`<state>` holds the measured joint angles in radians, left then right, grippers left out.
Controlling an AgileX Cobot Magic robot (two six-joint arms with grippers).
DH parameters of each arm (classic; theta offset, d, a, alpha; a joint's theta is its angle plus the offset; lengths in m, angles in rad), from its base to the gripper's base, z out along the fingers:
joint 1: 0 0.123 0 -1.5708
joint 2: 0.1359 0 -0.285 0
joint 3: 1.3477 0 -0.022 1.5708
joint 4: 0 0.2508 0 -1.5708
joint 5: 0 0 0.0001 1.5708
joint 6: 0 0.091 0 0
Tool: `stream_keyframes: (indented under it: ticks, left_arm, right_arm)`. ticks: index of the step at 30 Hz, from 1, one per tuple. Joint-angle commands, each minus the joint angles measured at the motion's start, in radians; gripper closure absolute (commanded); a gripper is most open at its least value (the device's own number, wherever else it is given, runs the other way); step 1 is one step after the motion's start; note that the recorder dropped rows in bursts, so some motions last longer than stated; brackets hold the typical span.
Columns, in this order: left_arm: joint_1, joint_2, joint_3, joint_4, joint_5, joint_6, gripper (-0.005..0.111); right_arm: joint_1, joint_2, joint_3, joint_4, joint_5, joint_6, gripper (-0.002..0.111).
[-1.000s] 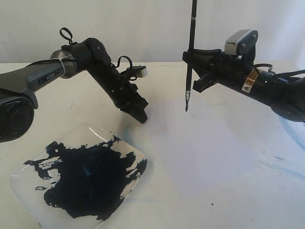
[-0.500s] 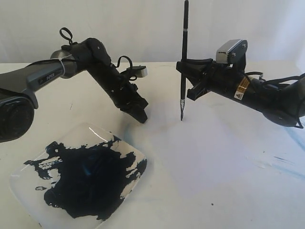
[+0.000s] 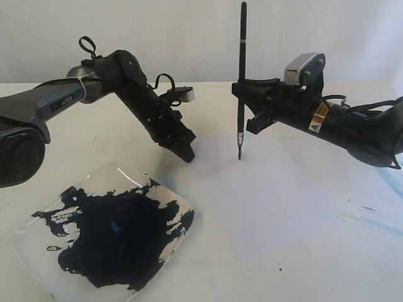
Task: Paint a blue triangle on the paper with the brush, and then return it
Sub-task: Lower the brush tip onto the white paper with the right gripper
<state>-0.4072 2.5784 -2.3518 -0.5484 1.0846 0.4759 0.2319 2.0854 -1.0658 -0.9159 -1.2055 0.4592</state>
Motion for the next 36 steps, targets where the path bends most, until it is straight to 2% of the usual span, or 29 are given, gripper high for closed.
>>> stream_keyframes:
  ticks: [1, 12, 23, 36]
  left_arm:
    - [-0.004, -0.002, 0.0, 0.019, 0.008, -0.006, 0.107]
    - [-0.004, -0.002, 0.0, 0.019, 0.008, -0.006, 0.107]
    - [-0.004, -0.002, 0.0, 0.019, 0.008, -0.006, 0.107]
    - [-0.004, -0.002, 0.0, 0.019, 0.004, -0.006, 0.107]
  right_arm:
    - [0.0, -0.001, -0.008, 0.0, -0.016, 0.024, 0.108]
    - [0.0, -0.001, -0.008, -0.029, -0.016, 0.042, 0.108]
    - [0.0, -0.001, -0.008, 0.086, -0.016, 0.032, 0.108]
    - [0.0, 0.001, -0.008, 0.07, -0.016, 0.03, 0.108]
